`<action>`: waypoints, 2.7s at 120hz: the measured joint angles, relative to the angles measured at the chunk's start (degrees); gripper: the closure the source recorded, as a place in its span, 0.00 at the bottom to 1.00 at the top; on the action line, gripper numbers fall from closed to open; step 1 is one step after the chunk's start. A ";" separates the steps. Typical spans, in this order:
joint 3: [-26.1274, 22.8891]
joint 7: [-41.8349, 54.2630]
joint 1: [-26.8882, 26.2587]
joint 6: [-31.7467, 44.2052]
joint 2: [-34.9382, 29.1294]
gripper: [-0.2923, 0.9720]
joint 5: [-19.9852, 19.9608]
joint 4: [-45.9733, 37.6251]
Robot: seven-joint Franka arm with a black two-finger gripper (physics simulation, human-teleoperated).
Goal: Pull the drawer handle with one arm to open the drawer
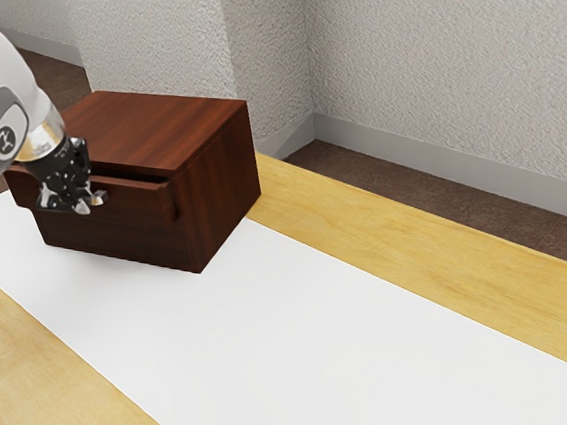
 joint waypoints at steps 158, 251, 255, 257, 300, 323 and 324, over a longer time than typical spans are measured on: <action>0.12 1.11 2.30 0.04 -10.58 0.79 0.11 -11.06; 0.11 1.11 3.53 -0.03 -17.48 0.81 0.31 -17.84; 0.11 1.10 3.59 -0.04 -17.77 0.81 0.31 -18.11; 0.11 1.10 3.62 -0.04 -18.00 0.81 0.31 -18.30; 0.01 1.02 4.50 -0.07 -22.20 0.81 0.32 -22.10; 0.02 1.01 4.73 -0.08 -23.66 0.81 0.31 -23.15; 0.02 1.01 4.75 -0.08 -23.73 0.81 0.31 -23.23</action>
